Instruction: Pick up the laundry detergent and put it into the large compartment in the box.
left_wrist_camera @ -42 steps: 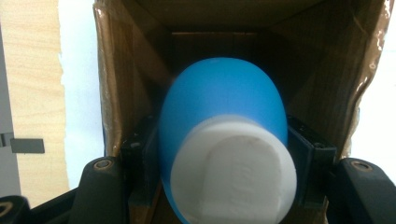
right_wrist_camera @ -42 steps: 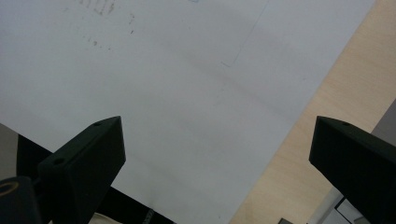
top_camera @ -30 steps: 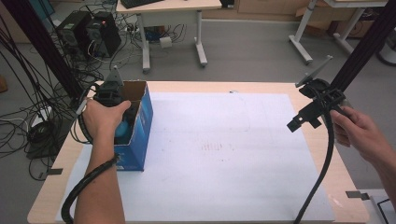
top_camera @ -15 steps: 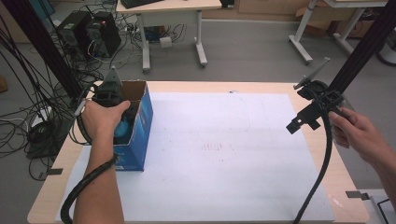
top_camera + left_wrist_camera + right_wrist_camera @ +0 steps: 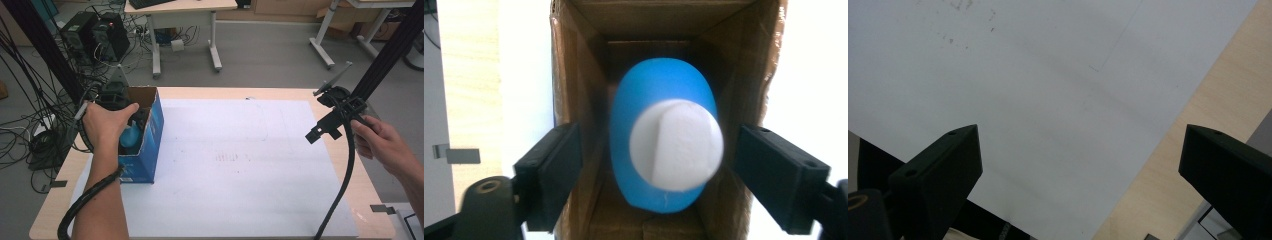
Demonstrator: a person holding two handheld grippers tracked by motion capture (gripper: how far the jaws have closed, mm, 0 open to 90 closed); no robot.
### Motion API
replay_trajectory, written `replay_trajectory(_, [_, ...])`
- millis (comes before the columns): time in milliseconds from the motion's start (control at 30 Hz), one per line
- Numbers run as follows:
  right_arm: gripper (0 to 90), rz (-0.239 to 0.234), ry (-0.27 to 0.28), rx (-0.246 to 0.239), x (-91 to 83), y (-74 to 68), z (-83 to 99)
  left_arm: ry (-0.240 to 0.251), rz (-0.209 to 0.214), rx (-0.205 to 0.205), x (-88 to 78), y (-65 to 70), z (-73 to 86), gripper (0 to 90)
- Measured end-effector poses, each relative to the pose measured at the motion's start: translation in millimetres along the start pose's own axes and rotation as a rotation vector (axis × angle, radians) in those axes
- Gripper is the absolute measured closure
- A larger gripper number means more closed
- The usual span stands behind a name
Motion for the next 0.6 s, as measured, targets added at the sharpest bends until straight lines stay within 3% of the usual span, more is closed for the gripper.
replay_trajectory(300, [3.7, 0.003, 0.007, -0.001, -1.9, -0.6, 3.0, 0.04, -0.005, 0.017, -26.4, 6.7, 8.6, 13.9])
replay_trajectory(600, [3.7, 0.008, 0.012, 0.0, -4.4, 0.3, 6.9, 0.083, -0.004, 0.044, -53.3, 24.2, 19.1, 11.7])
Point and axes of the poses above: each handheld gripper's, and its own axes: x roughly forward along the jaws, z roughly out of its underside, y roughly to its right, the point moved 4 cm from there along x, roughly forward along the jaws, and after that the axes turned 12 degrees about -x, right-handed, at the moved point
